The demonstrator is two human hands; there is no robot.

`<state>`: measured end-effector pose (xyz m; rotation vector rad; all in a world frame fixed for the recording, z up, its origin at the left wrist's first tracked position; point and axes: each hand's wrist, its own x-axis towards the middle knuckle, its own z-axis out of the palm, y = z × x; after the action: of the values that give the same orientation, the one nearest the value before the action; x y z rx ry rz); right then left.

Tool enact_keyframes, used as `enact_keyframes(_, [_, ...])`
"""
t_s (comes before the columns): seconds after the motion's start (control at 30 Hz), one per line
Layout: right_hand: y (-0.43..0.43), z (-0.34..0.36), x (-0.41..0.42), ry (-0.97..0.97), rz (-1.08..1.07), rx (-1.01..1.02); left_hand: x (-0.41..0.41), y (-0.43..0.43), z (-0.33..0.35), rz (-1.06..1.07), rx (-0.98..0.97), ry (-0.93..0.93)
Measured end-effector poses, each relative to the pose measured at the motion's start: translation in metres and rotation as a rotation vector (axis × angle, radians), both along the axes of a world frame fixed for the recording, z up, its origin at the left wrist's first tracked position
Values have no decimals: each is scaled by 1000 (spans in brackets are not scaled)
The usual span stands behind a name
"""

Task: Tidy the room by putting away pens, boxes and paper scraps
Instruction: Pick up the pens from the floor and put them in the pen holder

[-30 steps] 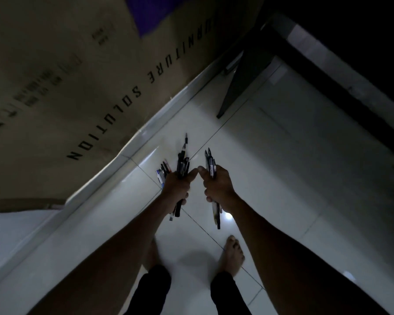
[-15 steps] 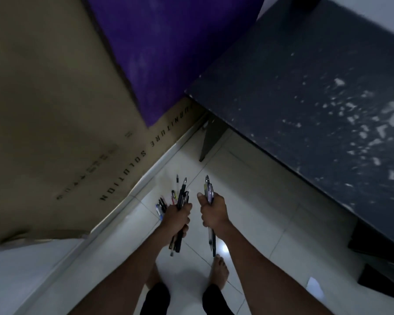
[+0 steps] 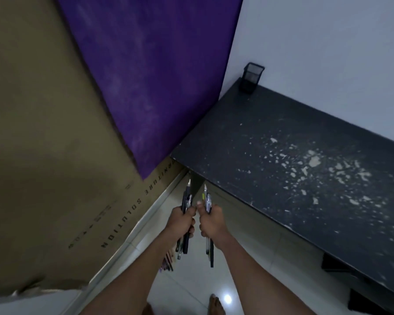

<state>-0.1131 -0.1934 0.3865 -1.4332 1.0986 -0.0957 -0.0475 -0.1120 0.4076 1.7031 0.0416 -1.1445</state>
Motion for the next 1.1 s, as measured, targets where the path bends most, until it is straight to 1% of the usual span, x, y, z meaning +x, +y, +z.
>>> enact_keyframes(0.2, [-37, 56, 11, -60, -50, -164, 22, -33, 64, -87, -82, -178])
enact_keyframes(0.33, [-64, 91, 17, -145, -89, -259, 28, -62, 97, -125, -114, -287])
enact_keyframes(0.47, [-96, 123, 19, -232, -135, -303, 28, -98, 121, -109, -161, -289])
enact_keyframes(0.73, [-167, 157, 10, -278, -161, -354, 16, -160, 158, -66, -229, -300])
enact_keyframes(0.83, [-191, 169, 10, -273, -161, -386, 20, -180, 171, -56, -270, -306])
enact_keyframes(1.1, [-230, 181, 31, -206, -194, -351, 41, -218, 178, -61, -272, -322])
